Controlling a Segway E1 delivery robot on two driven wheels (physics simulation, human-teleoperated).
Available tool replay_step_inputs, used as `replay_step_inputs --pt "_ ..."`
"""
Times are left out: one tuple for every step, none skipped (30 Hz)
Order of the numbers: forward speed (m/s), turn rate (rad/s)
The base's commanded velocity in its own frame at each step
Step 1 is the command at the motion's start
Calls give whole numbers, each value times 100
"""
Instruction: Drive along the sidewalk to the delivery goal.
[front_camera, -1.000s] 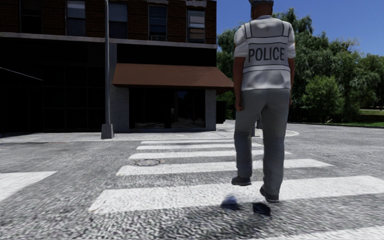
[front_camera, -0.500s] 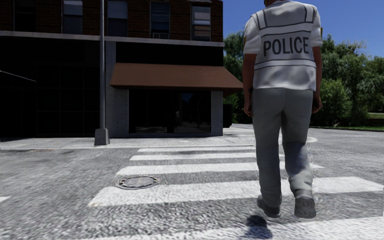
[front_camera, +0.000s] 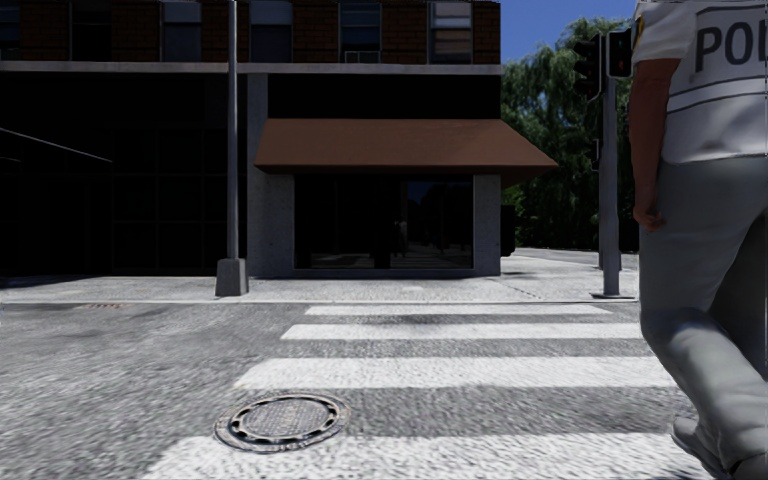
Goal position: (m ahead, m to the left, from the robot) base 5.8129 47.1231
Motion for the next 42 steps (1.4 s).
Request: replay_step_inputs --pt "164 38" --pt "164 38" --pt "164 35" --pt "164 35" --pt "200 0" --pt "200 0" --pt "200 0" --pt "200 0" --pt "200 0" --pt "200 0" --pt "200 0" --pt "200 0" --pt "200 0" --pt "200 0" --pt "200 0" --pt "200 0" --pt "200 0" --pt "200 0" --pt "200 0" --pt "200 0" --pt "200 0" --pt "200 0" --pt "200 0" --pt "200 0" --pt "200 0" --pt "200 0" --pt "200 0" --pt "200 0" --pt "200 0" --pt "200 0" --pt "200 0" --pt "200 0" --pt "200 0" --pt "200 0" --pt "200 0" --pt "200 0" --pt "200 0" --pt "200 0" --pt "200 0" --pt "200 0" --pt "200 0" --pt "200 0"
